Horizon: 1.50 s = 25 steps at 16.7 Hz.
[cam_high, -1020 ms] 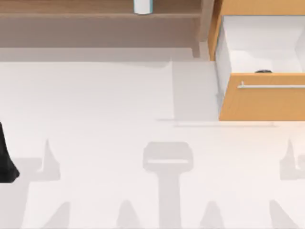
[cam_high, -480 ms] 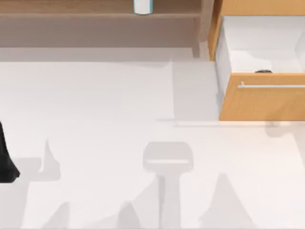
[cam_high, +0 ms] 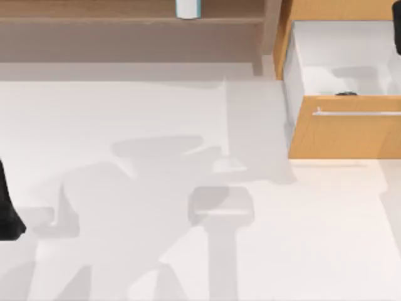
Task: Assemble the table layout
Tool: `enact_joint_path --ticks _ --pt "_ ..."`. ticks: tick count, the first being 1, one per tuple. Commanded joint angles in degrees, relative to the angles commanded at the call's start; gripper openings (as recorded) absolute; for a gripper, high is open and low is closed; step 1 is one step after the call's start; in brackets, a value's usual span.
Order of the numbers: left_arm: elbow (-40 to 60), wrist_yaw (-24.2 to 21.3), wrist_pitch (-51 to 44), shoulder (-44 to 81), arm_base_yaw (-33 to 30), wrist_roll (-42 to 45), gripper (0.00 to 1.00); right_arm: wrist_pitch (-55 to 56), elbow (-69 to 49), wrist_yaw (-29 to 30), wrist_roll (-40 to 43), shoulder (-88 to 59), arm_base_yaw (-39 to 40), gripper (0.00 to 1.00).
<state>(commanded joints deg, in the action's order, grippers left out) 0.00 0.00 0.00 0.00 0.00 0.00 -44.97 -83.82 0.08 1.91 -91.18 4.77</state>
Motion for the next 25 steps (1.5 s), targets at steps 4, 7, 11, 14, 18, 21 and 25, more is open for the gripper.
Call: enact_joint_path --ticks 4,7,11,14,18,21,25 --pt "0.0 0.0 0.0 0.0 0.0 0.0 1.00 -10.8 -18.3 -0.1 0.9 -21.3 1.5 1.00" --pt "0.0 0.0 0.0 0.0 0.0 0.0 1.00 -17.4 -29.0 -0.1 1.3 -34.4 2.2 1.00" --pt "0.0 0.0 0.0 0.0 0.0 0.0 1.00 -23.1 -38.1 -0.1 1.4 -45.3 2.6 1.00" --pt "0.0 0.0 0.0 0.0 0.0 0.0 1.00 -24.6 -40.5 -0.1 1.4 -47.9 2.5 1.00" --pt "0.0 0.0 0.0 0.0 0.0 0.0 1.00 -24.5 -40.3 -0.1 1.4 -47.9 2.3 1.00" --pt "0.0 0.0 0.0 0.0 0.0 0.0 1.00 -23.6 -39.5 -0.1 1.4 -47.9 2.4 1.00" --pt "0.0 0.0 0.0 0.0 0.0 0.0 1.00 -21.5 -37.9 -0.1 1.3 -48.5 2.6 1.00"
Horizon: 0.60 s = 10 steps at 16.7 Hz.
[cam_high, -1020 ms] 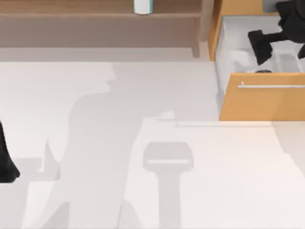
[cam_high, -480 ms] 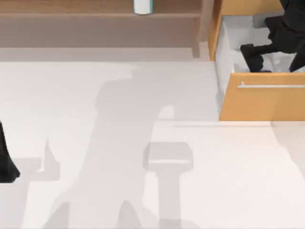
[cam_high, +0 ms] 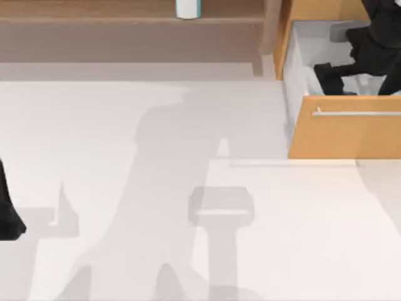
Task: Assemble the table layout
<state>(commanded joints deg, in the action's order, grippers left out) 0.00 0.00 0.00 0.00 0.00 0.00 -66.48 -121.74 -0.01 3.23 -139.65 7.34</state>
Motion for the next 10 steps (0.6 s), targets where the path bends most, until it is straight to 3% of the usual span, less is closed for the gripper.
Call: enact_joint_path --ticks 9,10 --pt "0.0 0.0 0.0 0.0 0.0 0.0 1.00 2.5 1.4 0.0 0.0 -1.0 0.0 1.00" --pt "0.0 0.0 0.0 0.0 0.0 0.0 1.00 2.5 1.4 0.0 0.0 -1.0 0.0 0.92"
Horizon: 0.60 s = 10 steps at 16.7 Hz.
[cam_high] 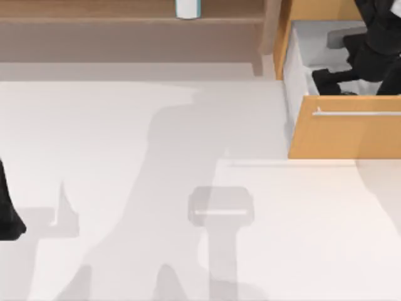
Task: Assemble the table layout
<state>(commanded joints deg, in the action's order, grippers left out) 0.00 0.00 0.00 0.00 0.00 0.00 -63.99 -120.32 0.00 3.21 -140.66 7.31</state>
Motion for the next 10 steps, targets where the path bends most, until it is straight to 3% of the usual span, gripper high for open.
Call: enact_joint_path --ticks 10 --pt "0.0 0.0 0.0 0.0 0.0 0.0 1.00 0.0 0.0 0.0 0.0 0.0 0.0 0.17"
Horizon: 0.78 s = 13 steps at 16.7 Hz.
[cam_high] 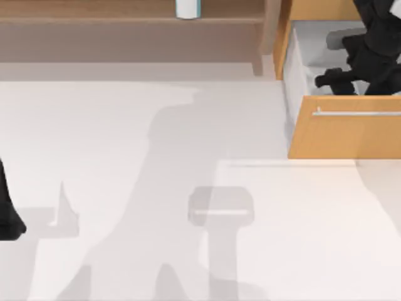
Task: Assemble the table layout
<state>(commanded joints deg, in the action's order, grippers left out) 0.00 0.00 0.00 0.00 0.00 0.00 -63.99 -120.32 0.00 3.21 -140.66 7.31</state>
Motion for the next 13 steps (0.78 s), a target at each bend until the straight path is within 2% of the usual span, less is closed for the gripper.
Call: enact_joint_path --ticks 2,3,13 --pt "0.0 0.0 0.0 0.0 0.0 0.0 1.00 0.0 0.0 0.0 0.0 0.0 0.0 0.02" --pt "0.0 0.0 0.0 0.0 0.0 0.0 1.00 0.0 0.0 0.0 0.0 0.0 0.0 0.00" --pt "0.0 0.0 0.0 0.0 0.0 0.0 1.00 -0.1 -0.2 0.0 0.1 0.6 0.0 0.00"
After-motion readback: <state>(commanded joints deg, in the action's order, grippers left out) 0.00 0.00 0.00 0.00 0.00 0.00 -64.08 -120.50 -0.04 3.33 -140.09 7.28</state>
